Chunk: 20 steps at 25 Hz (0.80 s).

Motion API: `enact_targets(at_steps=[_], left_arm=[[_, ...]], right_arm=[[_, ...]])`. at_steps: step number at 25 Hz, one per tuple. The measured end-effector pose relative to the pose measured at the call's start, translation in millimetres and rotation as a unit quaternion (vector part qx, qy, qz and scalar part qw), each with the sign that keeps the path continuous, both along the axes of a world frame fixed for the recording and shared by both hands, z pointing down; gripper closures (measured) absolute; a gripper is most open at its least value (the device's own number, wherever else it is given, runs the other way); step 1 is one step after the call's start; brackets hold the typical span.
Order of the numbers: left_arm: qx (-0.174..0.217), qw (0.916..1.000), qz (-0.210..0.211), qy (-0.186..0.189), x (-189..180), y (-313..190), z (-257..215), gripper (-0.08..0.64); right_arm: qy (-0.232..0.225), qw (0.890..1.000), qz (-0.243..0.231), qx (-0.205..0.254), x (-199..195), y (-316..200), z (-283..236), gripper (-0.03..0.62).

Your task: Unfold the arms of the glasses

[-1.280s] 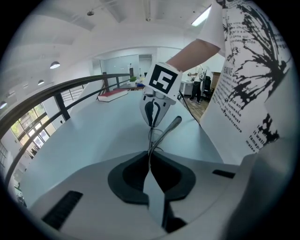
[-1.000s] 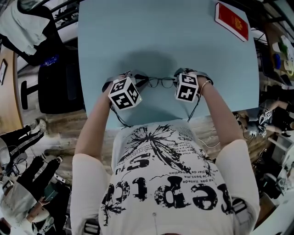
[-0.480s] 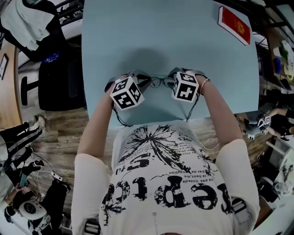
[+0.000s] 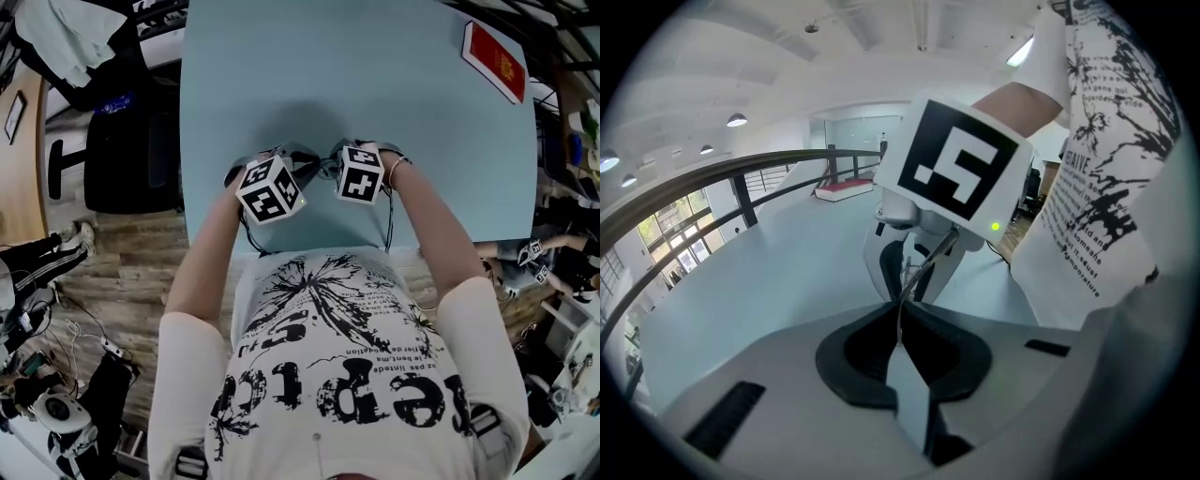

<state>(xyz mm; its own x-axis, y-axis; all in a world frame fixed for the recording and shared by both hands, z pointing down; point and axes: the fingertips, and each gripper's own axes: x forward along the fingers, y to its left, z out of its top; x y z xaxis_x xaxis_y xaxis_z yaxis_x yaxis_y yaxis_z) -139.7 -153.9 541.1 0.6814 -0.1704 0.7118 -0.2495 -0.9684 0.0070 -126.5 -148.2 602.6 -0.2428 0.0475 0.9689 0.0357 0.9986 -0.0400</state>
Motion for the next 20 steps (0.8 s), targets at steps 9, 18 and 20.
enact_targets(at_steps=[9,18,20], left_arm=[[0.004,1.0,-0.004,-0.007,-4,4,2,0.534],[0.007,0.9998,-0.015,-0.012,-11,3,3,0.534],[0.008,0.9998,-0.015,-0.013,-11,4,2,0.534]], right_arm=[[-0.005,1.0,-0.005,0.021,-6,2,1,0.565],[-0.057,0.996,0.016,0.066,2,-2,-35,0.565],[-0.066,0.994,0.021,0.08,7,-2,-44,0.565]])
